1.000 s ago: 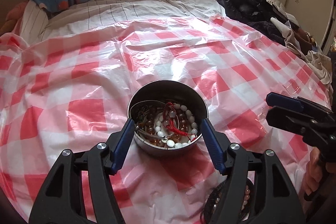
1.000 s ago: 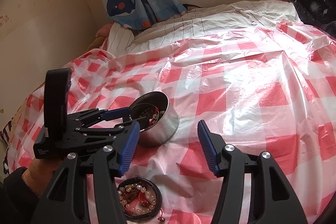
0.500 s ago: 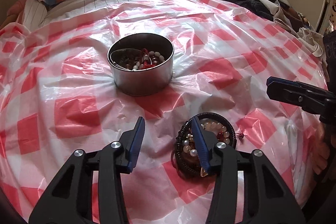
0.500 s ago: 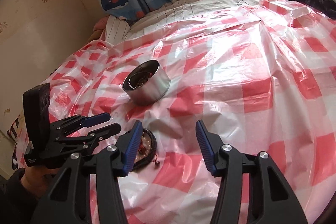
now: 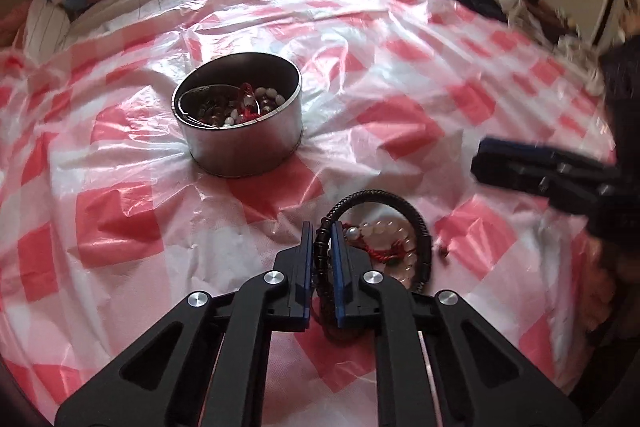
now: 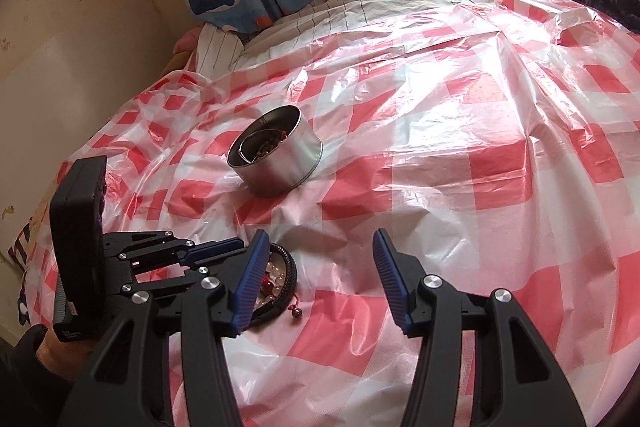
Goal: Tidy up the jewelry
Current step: 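Move the left gripper to the black coiled bracelet and close on it, then lift the black bracelet with the left gripper while the right grasps a red bead string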
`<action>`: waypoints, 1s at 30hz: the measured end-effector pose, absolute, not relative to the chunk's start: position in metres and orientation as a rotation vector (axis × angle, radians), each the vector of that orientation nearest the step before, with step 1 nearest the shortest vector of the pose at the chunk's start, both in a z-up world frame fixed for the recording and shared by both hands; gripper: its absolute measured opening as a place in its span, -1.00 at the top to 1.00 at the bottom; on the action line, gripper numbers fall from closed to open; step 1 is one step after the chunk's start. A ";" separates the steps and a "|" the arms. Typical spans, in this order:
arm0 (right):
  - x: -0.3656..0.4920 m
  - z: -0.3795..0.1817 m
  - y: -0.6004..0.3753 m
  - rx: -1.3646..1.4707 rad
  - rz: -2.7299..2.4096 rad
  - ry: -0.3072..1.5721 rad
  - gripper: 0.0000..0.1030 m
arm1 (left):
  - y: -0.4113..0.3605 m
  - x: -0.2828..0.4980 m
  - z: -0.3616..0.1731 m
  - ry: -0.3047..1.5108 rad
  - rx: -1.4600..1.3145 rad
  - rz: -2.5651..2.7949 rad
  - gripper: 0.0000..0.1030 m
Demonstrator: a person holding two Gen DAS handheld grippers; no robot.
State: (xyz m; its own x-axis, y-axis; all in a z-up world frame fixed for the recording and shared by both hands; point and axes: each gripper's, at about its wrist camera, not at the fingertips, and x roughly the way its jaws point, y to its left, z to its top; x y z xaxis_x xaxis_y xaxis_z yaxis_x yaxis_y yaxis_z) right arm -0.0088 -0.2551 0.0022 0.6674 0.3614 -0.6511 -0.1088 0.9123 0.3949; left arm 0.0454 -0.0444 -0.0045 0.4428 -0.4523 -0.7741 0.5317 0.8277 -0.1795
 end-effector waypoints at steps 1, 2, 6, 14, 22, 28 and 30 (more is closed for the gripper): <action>-0.009 0.002 -0.255 0.339 0.270 0.800 -0.03 | -0.034 0.048 0.002 0.918 0.015 -0.624 0.87; -0.009 0.002 -0.255 0.339 0.268 0.801 -0.03 | -0.024 0.050 0.008 0.900 -0.046 -0.628 1.00; -0.008 -0.001 -0.250 0.323 0.284 0.818 -0.03 | 0.012 0.061 0.020 0.871 -0.194 -0.581 1.00; -0.004 -0.011 -0.224 0.217 0.307 0.858 -0.03 | 0.003 0.069 0.008 0.913 -0.146 -0.609 0.85; -0.005 -0.009 -0.223 0.225 0.314 0.853 -0.03 | -0.041 0.060 -0.020 0.957 0.111 -0.561 0.22; -0.005 -0.009 -0.226 0.232 0.307 0.855 -0.04 | -0.027 0.062 -0.014 0.987 -0.083 -0.675 0.82; -0.005 -0.010 -0.225 0.230 0.308 0.859 -0.04 | -0.018 0.061 -0.002 0.961 -0.148 -0.707 0.82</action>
